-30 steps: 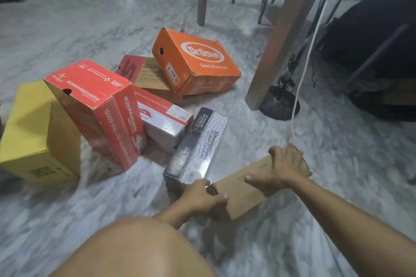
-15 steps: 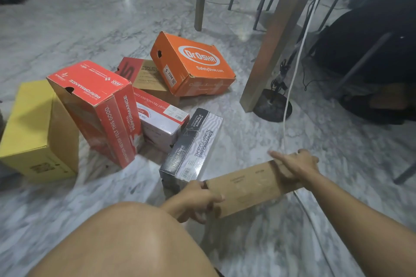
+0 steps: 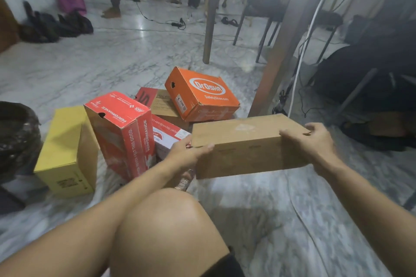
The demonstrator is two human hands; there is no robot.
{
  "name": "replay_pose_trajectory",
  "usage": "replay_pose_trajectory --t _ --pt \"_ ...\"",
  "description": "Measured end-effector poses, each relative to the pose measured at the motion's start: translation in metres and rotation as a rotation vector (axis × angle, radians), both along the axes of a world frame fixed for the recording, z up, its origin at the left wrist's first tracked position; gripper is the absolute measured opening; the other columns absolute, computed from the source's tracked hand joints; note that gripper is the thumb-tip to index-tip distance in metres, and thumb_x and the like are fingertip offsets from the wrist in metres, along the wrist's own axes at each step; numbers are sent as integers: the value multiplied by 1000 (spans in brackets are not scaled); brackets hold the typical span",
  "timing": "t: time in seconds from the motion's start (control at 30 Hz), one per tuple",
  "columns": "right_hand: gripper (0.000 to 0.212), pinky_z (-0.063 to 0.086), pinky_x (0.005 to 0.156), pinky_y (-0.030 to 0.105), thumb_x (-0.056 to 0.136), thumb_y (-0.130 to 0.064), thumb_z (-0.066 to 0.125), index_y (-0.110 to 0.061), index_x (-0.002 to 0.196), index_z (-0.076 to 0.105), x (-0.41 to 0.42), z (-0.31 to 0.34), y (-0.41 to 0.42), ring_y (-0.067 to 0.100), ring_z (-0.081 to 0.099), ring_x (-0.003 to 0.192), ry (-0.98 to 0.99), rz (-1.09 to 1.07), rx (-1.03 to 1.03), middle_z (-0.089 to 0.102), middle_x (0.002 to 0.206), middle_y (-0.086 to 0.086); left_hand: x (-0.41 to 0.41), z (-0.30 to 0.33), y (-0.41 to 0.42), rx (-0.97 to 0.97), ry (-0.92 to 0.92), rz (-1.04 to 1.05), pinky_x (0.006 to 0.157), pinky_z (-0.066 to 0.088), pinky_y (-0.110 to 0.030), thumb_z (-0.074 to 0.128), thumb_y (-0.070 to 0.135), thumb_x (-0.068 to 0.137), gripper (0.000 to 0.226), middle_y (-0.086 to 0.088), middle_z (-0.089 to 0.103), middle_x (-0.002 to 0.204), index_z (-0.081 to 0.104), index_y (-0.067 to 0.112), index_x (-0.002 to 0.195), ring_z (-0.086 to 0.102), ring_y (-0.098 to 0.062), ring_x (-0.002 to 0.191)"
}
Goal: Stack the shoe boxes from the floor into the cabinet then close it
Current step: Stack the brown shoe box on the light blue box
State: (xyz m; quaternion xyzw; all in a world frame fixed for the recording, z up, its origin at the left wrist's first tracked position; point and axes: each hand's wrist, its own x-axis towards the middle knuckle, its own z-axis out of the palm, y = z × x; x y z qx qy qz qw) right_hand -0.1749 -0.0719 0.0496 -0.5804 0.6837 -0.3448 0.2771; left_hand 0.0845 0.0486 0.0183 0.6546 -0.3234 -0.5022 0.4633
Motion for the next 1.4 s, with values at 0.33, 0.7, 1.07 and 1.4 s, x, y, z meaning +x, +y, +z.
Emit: replay_pose_trajectory --t 0.33,0.7,1.07,1.4 --pt "49 50 50 25 74 -35 83 -12 114 65 76 71 30 6 60 69 -158 327 -36 67 99 4 79 71 42 -200 -219 253 69 47 -8 64 14 92 45 3 64 116 55 13 136 60 -11 94" --pt "79 62 64 44 57 -45 88 -15 126 64 178 134 83 24 72 86 -176 762 -36 73 105 5 162 139 166 -204 -212 629 89 51 -45 68 29 89 50 0 64 127 53 28 137 62 -25 111" --pt "70 62 57 45 67 -34 87 -12 128 62 278 179 179 22 74 78 -331 1054 -26 72 105 6 207 204 326 -175 -337 888 82 50 -65 74 33 83 60 -1 61 130 50 33 139 55 -32 120" --pt "71 61 55 38 64 -32 89 -3 123 62 377 217 283 19 69 73 -443 1289 -93 65 87 -3 253 272 445 -169 -417 1145 99 39 -64 62 19 89 59 -10 46 142 43 32 143 43 -35 128"
